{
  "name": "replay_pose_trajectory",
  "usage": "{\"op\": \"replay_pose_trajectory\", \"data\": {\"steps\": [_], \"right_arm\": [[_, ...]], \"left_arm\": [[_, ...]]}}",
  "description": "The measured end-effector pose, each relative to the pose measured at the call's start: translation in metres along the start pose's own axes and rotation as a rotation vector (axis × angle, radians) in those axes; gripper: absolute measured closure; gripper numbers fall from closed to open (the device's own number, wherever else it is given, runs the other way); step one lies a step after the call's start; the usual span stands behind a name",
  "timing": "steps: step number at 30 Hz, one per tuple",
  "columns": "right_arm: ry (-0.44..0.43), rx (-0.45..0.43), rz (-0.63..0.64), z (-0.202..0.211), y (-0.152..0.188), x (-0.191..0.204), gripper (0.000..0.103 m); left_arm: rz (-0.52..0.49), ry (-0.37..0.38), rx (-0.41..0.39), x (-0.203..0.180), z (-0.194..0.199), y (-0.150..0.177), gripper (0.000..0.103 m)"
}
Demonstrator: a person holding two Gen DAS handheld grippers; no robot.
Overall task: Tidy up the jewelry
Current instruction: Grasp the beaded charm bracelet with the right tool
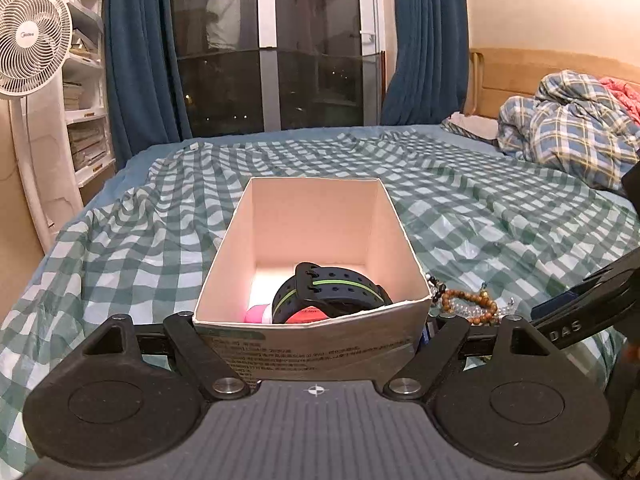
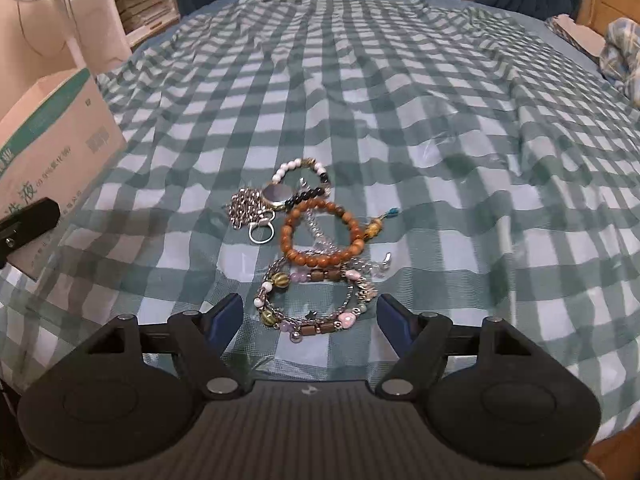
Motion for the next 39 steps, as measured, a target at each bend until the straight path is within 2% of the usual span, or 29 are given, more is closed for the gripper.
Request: {"op": "replay_pose_trajectory", "data": {"steps": [4, 6, 18, 23, 26, 29, 32, 39], "right_arm": [[0.017, 0.033, 0.024, -0.014, -0.003, 0.002, 0.0], [-0.003, 0.046, 0.012, -0.019, -0.002, 0.002, 0.0], [-0.025, 0.028, -0.026, 0.009, 0.004, -0.005, 0.0], [-0.077, -0.006, -0.038, 0.015, -0.004, 0.005, 0.0], [-0.105, -0.003, -0.021, 0.006, -0.009, 0.017, 0.0], [-0.072, 0.027, 0.032, -0.01, -0.008, 0.027, 0.0], [-0.074, 0.069, -0.006, -0.023, -0.006, 0.025, 0.0], [-0.078, 0.002, -0.003, -0.001, -0.013, 0.022, 0.0]], "left_arm": [[0.001, -0.001, 0.002, 0.001, -0.002, 0.001, 0.047], [0.007, 0.0, 0.012, 0.002, -0.005, 0.002, 0.047], [-0.001, 0.01, 0.024, -0.002, -0.006, 0.002, 0.047], [0.001, 0.011, 0.022, -0.001, -0.006, 0.002, 0.047], [-0.003, 0.008, 0.027, -0.001, -0.007, 0.003, 0.047], [-0.001, 0.004, 0.028, 0.0, -0.007, 0.004, 0.047], [0.007, 0.001, 0.034, 0.002, -0.008, 0.004, 0.047], [0.026, 0.004, 0.041, 0.004, -0.01, 0.003, 0.047]]}}
Point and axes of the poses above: each gripper's, at about its wrist camera, not at the fingertips, and z roughly against the way its jaws point, x to its left, y to its underside, the point moved 9 cm from there along -z, roughly the way its jaws point, and after that the axes turned 10 degrees about x, right-handed, at the moved point
